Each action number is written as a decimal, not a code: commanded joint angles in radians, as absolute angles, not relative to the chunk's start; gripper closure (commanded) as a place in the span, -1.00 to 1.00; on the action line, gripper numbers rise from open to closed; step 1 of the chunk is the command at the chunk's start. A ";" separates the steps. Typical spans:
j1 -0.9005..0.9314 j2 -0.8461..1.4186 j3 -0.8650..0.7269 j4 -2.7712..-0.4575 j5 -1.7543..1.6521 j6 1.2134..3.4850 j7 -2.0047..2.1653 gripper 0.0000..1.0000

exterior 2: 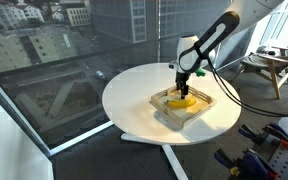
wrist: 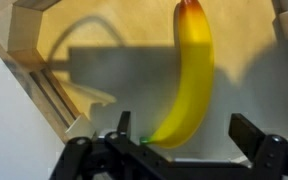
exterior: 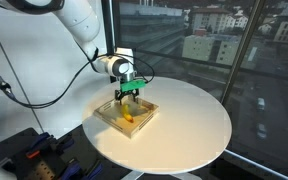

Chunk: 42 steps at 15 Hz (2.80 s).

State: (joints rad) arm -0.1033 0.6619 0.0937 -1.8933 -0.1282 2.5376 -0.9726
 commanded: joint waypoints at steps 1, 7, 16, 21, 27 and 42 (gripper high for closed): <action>-0.100 0.664 0.088 -1.903 -0.153 2.554 -0.965 -1.00; -0.096 0.681 0.084 -1.902 -0.159 2.553 -0.960 -1.00; -0.098 0.712 0.088 -1.902 -0.171 2.581 -0.971 -1.00; -0.109 0.735 0.099 -1.900 -0.165 2.624 -0.980 -1.00; -0.109 0.745 0.100 -1.898 -0.166 2.632 -0.976 -1.00; -0.113 0.754 0.104 -1.891 -0.163 2.626 -0.978 0.20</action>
